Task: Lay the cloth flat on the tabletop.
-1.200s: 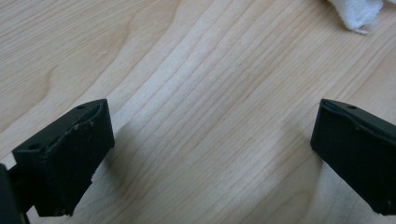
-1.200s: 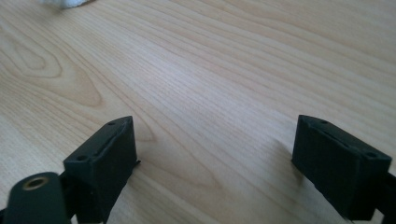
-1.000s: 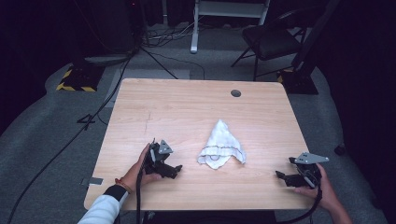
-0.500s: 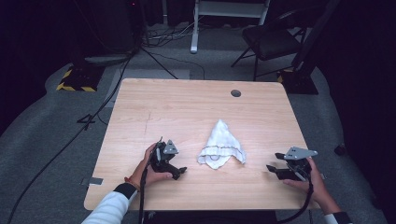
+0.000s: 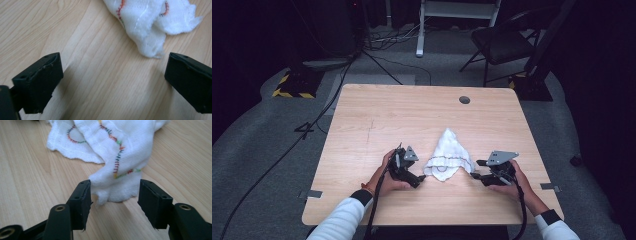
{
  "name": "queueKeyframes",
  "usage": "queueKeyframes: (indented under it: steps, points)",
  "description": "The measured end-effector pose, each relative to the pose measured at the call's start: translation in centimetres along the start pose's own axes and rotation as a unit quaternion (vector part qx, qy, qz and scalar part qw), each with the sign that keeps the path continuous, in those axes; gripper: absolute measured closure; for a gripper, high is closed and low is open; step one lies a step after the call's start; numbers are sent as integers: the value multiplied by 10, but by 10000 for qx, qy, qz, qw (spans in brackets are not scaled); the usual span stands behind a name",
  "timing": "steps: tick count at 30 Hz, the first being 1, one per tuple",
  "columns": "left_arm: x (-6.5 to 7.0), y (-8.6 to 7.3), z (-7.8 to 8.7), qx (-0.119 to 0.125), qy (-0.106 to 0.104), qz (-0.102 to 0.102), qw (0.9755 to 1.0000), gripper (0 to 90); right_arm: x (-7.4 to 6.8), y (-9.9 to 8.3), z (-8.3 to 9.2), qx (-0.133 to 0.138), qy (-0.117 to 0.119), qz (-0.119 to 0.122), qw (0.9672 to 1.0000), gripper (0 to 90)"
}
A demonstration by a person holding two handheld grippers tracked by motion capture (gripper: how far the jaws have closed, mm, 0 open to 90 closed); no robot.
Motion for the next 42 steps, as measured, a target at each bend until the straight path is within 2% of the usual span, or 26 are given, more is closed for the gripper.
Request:
queueKeyframes:
  steps: [5,9,13,14,15,16,17,19,20,22,23,25,27,28,29,32,35,36,38,40,42]
  points:
    - [4,8,-7,39,-5,-13,10000,53,-6,2,-3,0,84,46,10000,441]
    - [7,14,-12,93,-44,-26,9999,101,-10,5,-5,24,96,113,9999,444]
    - [9,22,-16,218,-83,-65,9997,206,-11,5,-11,-91,12,175,9998,506]
    - [10,24,-15,301,-134,-127,9994,335,-10,4,-14,-133,-26,149,9998,571]
    - [10,24,-15,301,-134,-127,9994,422,-9,4,-14,-131,-22,152,9998,613]
    - [10,24,-15,331,-186,-158,9992,485,-9,3,-13,-133,-33,167,9998,654]
    - [10,25,-14,370,-220,-157,9989,485,-9,3,-13,-133,-33,167,9998,654]
    - [8,24,-12,372,-279,-173,9988,655,-5,4,-9,-66,-108,212,9997,766]
    - [7,24,-12,377,-311,-130,9987,655,-5,4,-9,-66,-108,212,9997,766]
    - [4,23,-10,343,-361,-87,9987,724,-3,5,-7,-43,-164,218,9996,803]
    - [3,22,-9,317,-398,-90,9987,745,0,7,-3,21,-261,240,9994,831]
    - [1,21,-6,268,-350,-142,9989,757,3,10,1,117,-353,238,9990,843]
    - [-1,24,0,331,-376,-166,9986,764,4,11,3,147,-373,228,9989,846]
    - [-1,25,3,366,-377,-157,9985,770,7,17,10,289,-476,212,9982,852]
    - [-2,28,7,430,-356,-163,9983,770,7,17,10,289,-476,212,9982,852]
    - [-4,35,22,622,-349,-218,9972,799,15,30,26,644,-692,173,9954,857]
    - [-5,40,35,807,-296,-357,9957,822,17,36,34,783,-749,128,9940,860]
    - [-4,41,38,817,-297,-350,9956,875,19,42,42,935,-805,101,9923,862]
    - [-3,42,38,810,-290,-407,9955,896,19,48,47,1042,-804,99,9913,862]
    - [-2,43,37,754,-210,-521,9956,898,20,52,49,1085,-840,116,9905,863]
    - [-3,44,40,787,-136,-545,9953,899,20,60,53,1173,-927,157,9886,863]
Point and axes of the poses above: each handheld gripper's, and its own axes: z roughly backward along the jaws, y roughly out of its top, x roughly to its right, the point moved 10 cm from there along -z, roughly forward along the jaws, and after that the axes turned 3 degrees about x, right-handed, at the moved point
